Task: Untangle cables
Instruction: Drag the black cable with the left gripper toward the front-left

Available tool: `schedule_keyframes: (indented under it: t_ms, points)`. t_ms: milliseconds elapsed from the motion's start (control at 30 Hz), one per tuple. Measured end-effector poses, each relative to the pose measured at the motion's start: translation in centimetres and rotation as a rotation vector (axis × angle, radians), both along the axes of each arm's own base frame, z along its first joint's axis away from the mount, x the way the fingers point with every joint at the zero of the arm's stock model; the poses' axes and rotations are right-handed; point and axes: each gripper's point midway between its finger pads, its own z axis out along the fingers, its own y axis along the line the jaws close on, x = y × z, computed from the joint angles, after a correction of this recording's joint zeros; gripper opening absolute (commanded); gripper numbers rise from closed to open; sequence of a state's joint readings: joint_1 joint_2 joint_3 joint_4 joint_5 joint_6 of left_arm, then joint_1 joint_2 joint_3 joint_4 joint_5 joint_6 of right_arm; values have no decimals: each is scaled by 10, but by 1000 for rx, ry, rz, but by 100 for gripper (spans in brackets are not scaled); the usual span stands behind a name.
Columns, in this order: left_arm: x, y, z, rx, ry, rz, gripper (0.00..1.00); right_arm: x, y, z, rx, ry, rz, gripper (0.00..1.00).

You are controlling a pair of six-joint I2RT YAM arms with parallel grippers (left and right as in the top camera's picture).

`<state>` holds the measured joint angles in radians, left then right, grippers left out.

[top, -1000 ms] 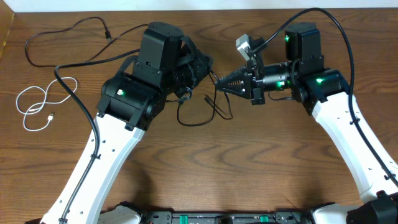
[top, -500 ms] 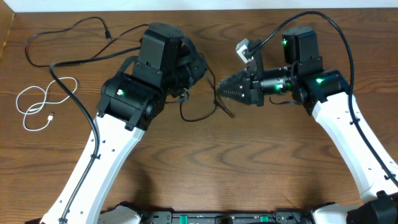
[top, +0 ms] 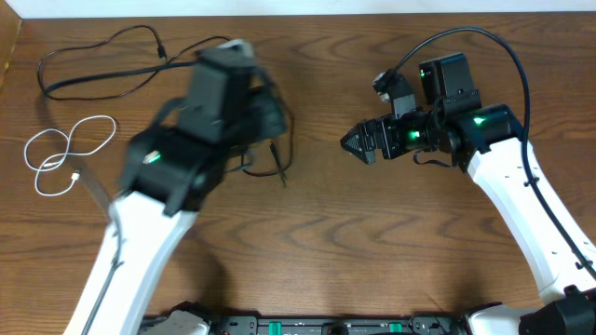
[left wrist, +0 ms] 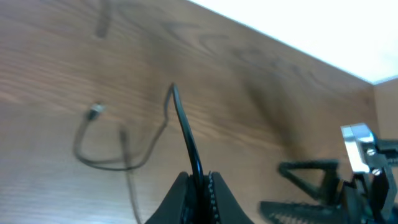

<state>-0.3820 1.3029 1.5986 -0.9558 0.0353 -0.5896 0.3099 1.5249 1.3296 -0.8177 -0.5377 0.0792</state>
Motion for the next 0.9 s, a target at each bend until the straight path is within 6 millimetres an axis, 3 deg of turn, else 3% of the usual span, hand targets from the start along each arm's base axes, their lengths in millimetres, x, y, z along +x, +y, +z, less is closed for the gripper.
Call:
schedule_keyframes:
  t_ms: [167,300,400,500,633,900]
  points:
    - [-25,102,5,61,34,277,7,1,-5,-4,-26,9,-23,99]
    - [-52,178,-17,72,175,563,8,1,-5,-4,-28,11,-28,99]
    - [-72,221,-36,29,273,776,8,0,-5,-4,-26,20,-36,99]
    - [-85,251,-52,-4,331,929,8,0,-5,-5,-21,33,-50,99]
    - [-95,276,-67,-38,388,1048,7,-4,-7,-7,-21,66,-68,99]
    - [-88,331,-84,-106,373,1247,7,-20,-3,-14,-43,131,-54,99]
